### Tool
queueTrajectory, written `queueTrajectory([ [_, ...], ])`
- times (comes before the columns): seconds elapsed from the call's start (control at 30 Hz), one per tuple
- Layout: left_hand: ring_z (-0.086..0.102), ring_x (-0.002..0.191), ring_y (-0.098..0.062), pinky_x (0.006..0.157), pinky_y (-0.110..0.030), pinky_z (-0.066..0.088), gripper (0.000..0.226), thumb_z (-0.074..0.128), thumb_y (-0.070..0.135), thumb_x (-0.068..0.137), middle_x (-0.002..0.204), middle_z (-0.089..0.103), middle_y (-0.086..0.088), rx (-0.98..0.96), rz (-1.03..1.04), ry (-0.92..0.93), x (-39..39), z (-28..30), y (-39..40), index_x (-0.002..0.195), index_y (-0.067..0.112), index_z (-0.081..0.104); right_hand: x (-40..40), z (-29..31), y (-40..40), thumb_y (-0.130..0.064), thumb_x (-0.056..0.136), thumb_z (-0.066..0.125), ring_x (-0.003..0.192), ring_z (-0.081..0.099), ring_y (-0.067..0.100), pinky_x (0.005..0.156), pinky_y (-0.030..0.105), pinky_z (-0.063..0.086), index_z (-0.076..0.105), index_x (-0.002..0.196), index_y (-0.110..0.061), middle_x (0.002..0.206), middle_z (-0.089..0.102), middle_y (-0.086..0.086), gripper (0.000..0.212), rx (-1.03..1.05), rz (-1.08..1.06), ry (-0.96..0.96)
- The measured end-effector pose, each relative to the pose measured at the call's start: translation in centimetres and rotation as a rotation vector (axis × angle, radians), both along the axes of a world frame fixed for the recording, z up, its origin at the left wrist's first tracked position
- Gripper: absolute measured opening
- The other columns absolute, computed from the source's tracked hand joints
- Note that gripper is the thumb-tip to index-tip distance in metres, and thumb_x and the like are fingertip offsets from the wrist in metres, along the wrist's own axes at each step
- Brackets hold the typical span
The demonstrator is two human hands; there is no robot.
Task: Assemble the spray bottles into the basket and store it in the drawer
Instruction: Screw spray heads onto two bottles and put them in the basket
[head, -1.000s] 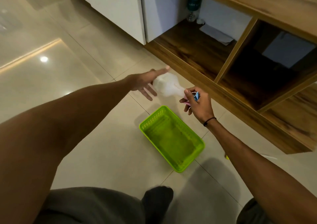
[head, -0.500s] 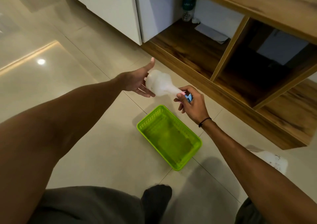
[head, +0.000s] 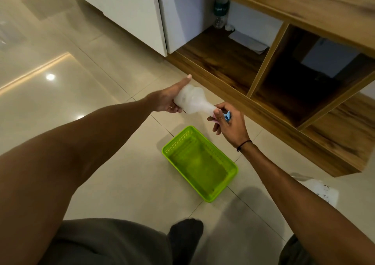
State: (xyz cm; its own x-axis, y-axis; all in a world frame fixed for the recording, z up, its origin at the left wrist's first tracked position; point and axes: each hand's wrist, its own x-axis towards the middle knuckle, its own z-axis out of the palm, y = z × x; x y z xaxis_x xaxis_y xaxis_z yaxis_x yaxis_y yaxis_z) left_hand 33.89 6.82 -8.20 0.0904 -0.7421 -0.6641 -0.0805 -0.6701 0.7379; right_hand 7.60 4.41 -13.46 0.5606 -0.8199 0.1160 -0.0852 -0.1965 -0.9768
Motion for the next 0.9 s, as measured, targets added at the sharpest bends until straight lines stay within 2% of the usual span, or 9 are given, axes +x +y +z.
queueTrajectory([
  [0.17,0.074,0.084,-0.027,0.066,-0.036,0.064,0.060,0.056,0.054,0.089,0.110,0.070,-0.014,-0.139,0.090,0.137,0.2,0.7,-0.1,0.133,0.014,0.063,-0.1,0.3,-0.5,-0.043,0.104,0.053,0.047,0.065,0.032,0.043,0.027,0.049,0.054,0.094,-0.001,0.089,0.077,0.024,0.043,0.357,0.014,-0.163],
  [0.23,0.075,0.094,-0.033,0.074,-0.039,0.064,0.073,0.052,0.067,0.085,0.119,0.069,-0.018,-0.092,0.104,0.116,-0.1,0.8,0.0,0.136,0.016,0.063,-0.1,0.2,-0.6,-0.040,0.105,0.054,0.049,0.066,0.033,0.044,0.029,0.052,0.054,0.095,-0.002,0.088,0.078,0.020,0.039,0.271,-0.009,-0.122],
  [0.33,0.074,0.069,-0.024,0.060,-0.026,0.059,0.091,0.035,0.094,0.083,0.091,0.075,-0.014,-0.024,-0.019,-0.003,-0.6,1.2,0.1,0.115,0.017,0.071,-0.1,0.4,-0.1,-0.039,0.104,0.058,0.051,0.067,0.033,0.045,0.032,0.054,0.056,0.100,-0.007,0.088,0.078,0.017,0.032,0.132,0.016,-0.074],
  [0.43,0.067,0.058,-0.020,0.049,-0.026,0.055,0.060,0.053,0.072,0.094,0.082,0.073,-0.008,-0.088,-0.004,0.006,-0.8,1.1,0.0,0.114,0.018,0.070,0.1,0.8,0.2,-0.037,0.106,0.053,0.048,0.066,0.033,0.041,0.028,0.049,0.054,0.096,-0.005,0.089,0.077,0.022,0.033,0.283,0.037,-0.130],
  [0.53,0.074,0.088,-0.026,0.067,-0.035,0.063,0.058,0.059,0.055,0.084,0.102,0.076,-0.008,-0.181,0.065,0.083,-1.0,1.3,-0.1,0.125,0.015,0.067,-0.1,1.1,-0.2,-0.040,0.109,0.044,0.045,0.066,0.031,0.036,0.021,0.042,0.055,0.106,0.002,0.089,0.076,0.026,0.043,0.566,0.004,-0.202],
  [0.63,0.075,0.113,-0.035,0.084,-0.045,0.065,0.079,0.062,0.072,0.078,0.119,0.077,-0.010,-0.118,0.088,0.110,-1.2,1.3,0.1,0.134,0.017,0.067,-0.3,0.7,-0.4,-0.037,0.109,0.047,0.047,0.067,0.034,0.039,0.025,0.047,0.050,0.108,0.012,0.089,0.076,0.025,0.049,0.421,-0.006,-0.149],
  [0.73,0.080,0.080,-0.029,0.065,-0.030,0.064,0.093,0.041,0.093,0.084,0.097,0.081,-0.013,0.017,-0.034,-0.019,-0.8,1.5,0.3,0.125,0.015,0.073,-0.4,0.8,0.1,-0.032,0.108,0.051,0.050,0.068,0.037,0.043,0.030,0.051,0.051,0.104,0.007,0.087,0.076,0.024,0.040,0.278,0.027,-0.095],
  [0.8,0.076,0.074,-0.024,0.059,-0.027,0.061,0.067,0.048,0.073,0.097,0.097,0.076,-0.011,-0.005,-0.062,0.008,-0.7,1.4,0.5,0.122,0.016,0.073,-0.5,0.9,0.1,-0.034,0.108,0.050,0.048,0.068,0.036,0.041,0.027,0.048,0.052,0.110,0.009,0.087,0.076,0.024,0.043,0.326,0.035,-0.105],
  [0.9,0.067,0.109,-0.027,0.077,-0.037,0.063,0.028,0.058,0.031,0.098,0.124,0.067,-0.008,-0.134,-0.055,0.146,-0.3,1.4,0.7,0.122,0.024,0.069,-1.0,1.0,-0.3,-0.041,0.108,0.045,0.045,0.068,0.030,0.034,0.020,0.040,0.049,0.124,0.013,0.091,0.077,0.025,0.056,0.546,0.016,-0.103],
])
